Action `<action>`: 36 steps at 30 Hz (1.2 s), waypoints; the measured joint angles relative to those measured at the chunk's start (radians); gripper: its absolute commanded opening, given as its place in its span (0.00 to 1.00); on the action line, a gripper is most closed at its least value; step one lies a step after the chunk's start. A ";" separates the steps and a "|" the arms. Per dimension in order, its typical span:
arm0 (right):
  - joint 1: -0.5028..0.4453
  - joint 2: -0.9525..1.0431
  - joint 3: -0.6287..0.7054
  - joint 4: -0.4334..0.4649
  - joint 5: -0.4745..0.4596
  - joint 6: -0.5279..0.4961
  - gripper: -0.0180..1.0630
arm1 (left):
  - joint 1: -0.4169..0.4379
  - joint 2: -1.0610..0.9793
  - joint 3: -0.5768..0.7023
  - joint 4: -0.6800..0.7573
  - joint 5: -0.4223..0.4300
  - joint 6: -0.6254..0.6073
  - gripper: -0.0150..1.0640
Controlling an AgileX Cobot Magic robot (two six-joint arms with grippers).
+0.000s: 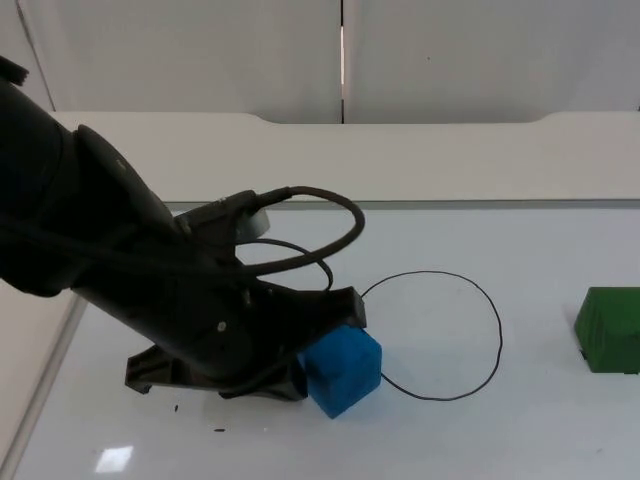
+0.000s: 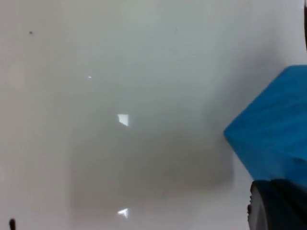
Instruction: Push the two cubes into the marked area.
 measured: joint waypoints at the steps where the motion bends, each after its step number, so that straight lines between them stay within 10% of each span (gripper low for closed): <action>1: 0.000 0.000 0.000 0.000 0.000 0.000 0.99 | 0.000 0.000 -0.005 0.000 -0.002 0.004 0.01; 36: 0.000 0.000 0.000 0.000 0.000 0.000 0.99 | -0.043 0.000 -0.065 -0.012 -0.009 0.025 0.01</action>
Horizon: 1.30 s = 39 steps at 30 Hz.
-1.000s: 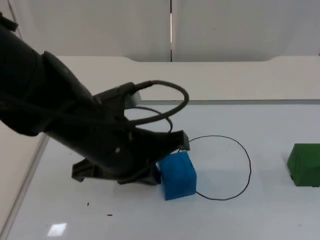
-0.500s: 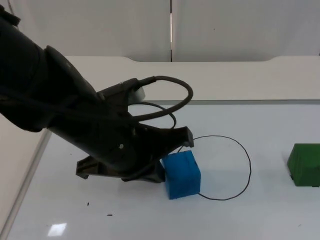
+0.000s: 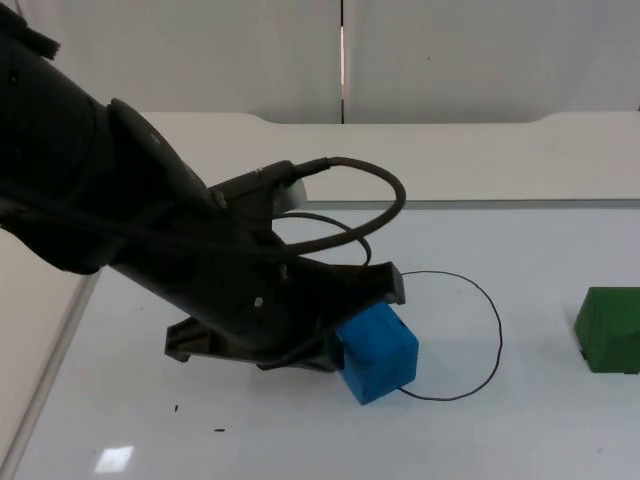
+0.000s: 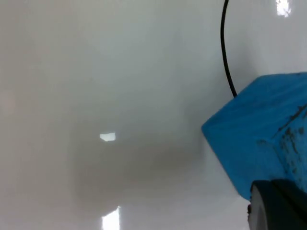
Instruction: Push the two cubes into the marked area.
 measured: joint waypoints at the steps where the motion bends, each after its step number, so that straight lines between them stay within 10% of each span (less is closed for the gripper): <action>1: 0.000 0.000 0.000 0.000 0.000 0.000 0.99 | 0.000 0.000 0.000 -0.002 0.000 0.000 0.01; 39: 0.000 0.000 0.000 0.000 0.000 0.000 0.99 | -0.005 0.091 -0.102 -0.043 0.031 0.000 0.01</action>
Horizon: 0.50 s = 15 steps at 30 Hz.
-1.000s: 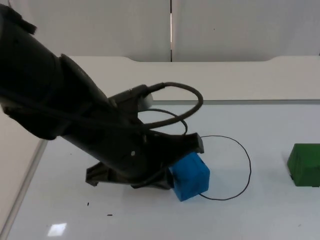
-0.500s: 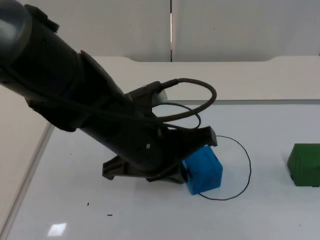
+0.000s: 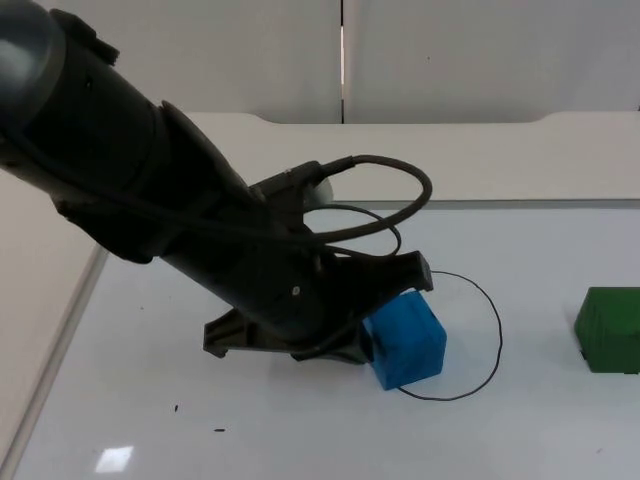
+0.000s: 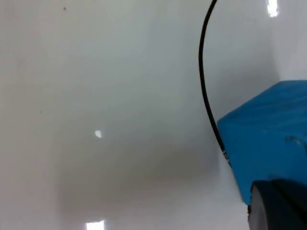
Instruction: Push the two cubes into the marked area.
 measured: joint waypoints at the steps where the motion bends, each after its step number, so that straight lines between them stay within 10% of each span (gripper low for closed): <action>1: 0.000 0.000 0.000 0.000 0.000 0.000 0.99 | 0.000 0.000 0.000 0.000 0.000 0.000 0.01; 15: 0.000 0.000 0.000 0.000 0.000 0.000 0.99 | -0.024 0.000 0.000 -0.010 -0.006 0.000 0.01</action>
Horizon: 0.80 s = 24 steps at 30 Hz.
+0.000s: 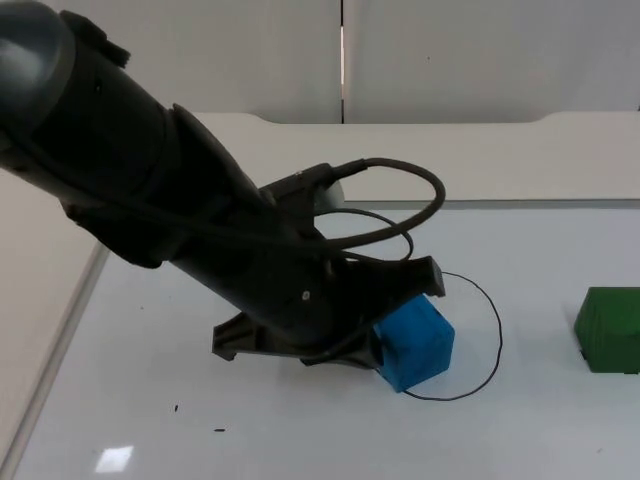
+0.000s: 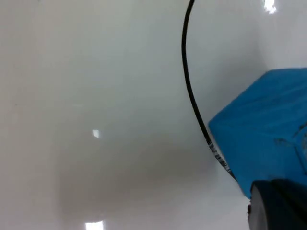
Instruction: Push the two cubes into the marked area.
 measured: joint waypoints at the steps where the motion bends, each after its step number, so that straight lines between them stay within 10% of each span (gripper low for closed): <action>1: 0.000 0.000 0.000 0.000 0.000 0.000 0.99 | 0.000 0.000 0.000 -0.003 0.000 0.000 0.01; 24: 0.000 0.000 0.000 0.000 0.000 0.000 0.99 | 0.000 0.016 -0.037 0.011 -0.014 0.006 0.01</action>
